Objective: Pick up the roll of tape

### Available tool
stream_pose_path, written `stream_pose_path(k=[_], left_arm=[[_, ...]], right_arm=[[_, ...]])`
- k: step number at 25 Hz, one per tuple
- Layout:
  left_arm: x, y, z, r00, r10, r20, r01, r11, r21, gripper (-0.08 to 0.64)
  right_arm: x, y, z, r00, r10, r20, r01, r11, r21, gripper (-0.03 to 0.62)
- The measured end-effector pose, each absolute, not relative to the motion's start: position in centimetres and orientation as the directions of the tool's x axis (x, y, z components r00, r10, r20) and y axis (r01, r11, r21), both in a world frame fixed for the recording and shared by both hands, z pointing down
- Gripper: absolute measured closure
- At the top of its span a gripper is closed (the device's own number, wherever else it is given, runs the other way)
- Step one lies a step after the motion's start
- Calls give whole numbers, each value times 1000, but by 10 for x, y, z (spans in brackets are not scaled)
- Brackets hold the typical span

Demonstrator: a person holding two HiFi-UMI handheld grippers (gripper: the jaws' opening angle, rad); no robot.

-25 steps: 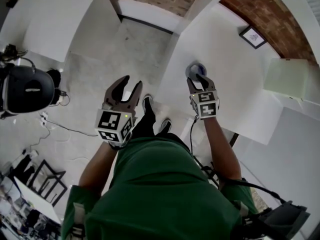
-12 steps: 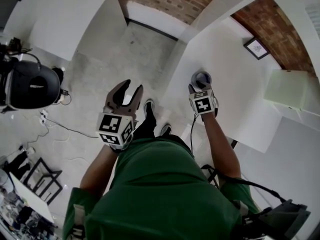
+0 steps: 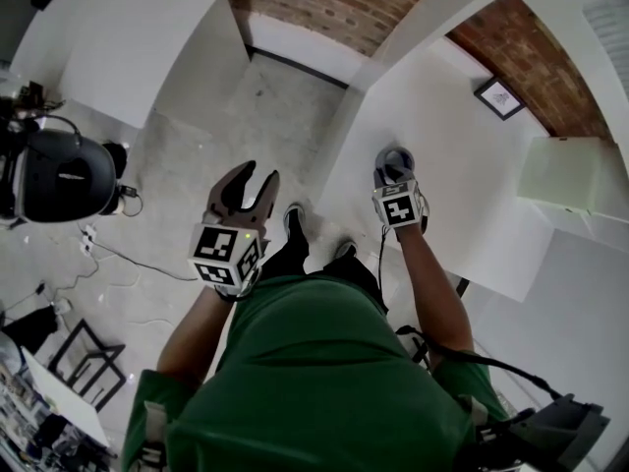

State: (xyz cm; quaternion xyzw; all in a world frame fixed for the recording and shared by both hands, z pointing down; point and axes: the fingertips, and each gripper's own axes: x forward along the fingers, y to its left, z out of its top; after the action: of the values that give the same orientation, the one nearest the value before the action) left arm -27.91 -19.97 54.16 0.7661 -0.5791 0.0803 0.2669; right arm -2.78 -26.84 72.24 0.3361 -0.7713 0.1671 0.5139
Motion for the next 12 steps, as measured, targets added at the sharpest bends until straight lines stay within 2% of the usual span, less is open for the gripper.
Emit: stream_pose_path(k=[12], left_arm=[[-204,-213,513,372,-836,403,-916,-260,306,385]], right_arm=[[-1,-266,651,-475,-427,770,-762,638,-116,520]])
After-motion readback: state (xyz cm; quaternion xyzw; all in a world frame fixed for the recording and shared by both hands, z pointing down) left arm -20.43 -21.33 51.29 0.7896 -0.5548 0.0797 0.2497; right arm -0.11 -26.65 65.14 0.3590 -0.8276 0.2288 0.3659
